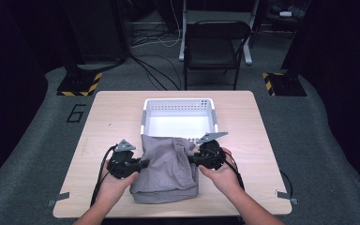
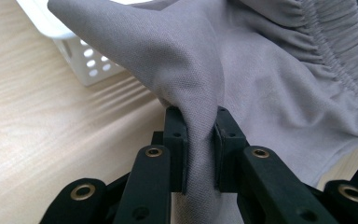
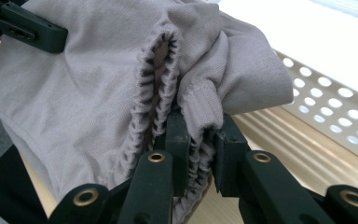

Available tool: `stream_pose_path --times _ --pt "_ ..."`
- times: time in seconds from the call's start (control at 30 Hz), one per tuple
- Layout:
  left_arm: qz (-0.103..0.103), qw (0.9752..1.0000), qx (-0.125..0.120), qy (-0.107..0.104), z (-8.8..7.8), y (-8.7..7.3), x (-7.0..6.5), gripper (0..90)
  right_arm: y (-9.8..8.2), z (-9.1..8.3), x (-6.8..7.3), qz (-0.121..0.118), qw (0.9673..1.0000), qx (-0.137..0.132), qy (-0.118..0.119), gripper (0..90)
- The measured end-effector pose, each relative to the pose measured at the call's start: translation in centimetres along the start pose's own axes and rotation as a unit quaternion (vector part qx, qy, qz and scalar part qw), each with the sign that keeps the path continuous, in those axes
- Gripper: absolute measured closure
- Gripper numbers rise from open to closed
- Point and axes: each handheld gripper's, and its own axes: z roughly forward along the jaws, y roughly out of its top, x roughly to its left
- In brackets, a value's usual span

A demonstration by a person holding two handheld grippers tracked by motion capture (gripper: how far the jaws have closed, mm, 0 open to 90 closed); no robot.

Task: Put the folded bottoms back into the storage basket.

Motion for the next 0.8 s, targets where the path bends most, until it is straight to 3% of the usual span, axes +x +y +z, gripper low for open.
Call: stream_pose_path --times 0.13,0.27,0.37,0.47,0.63,0.8 --pt "-0.005 1.0 -0.004 0.005 -0.3 0.8 -0.1 78.5 0.9 -0.7 -0.2 -0.003 1.0 0.003 -0.001 78.4" --pt "-0.006 1.0 -0.006 0.005 -0.6 1.7 0.2 78.5 1.6 -1.3 -0.4 0.017 0.9997 0.015 0.0 78.4" --pt "-0.014 0.9998 -0.013 0.007 -0.7 2.2 0.3 78.5 2.0 -1.6 -0.8 0.014 0.9998 0.012 -0.001 78.4" --pt "-0.01 0.9999 -0.011 0.008 -0.8 2.9 0.2 78.4 2.9 -2.1 -1.1 0.024 0.9994 0.024 -0.005 78.4" --pt "0.002 0.9998 -0.013 0.015 -0.9 4.1 0.1 78.4 4.6 -2.6 -1.7 0.017 0.9992 0.034 -0.015 78.4" --pt "0.001 0.9997 -0.015 0.017 -1.1 5.6 0.5 78.4 6.3 -3.1 -2.4 0.029 0.9984 0.047 -0.014 78.4"
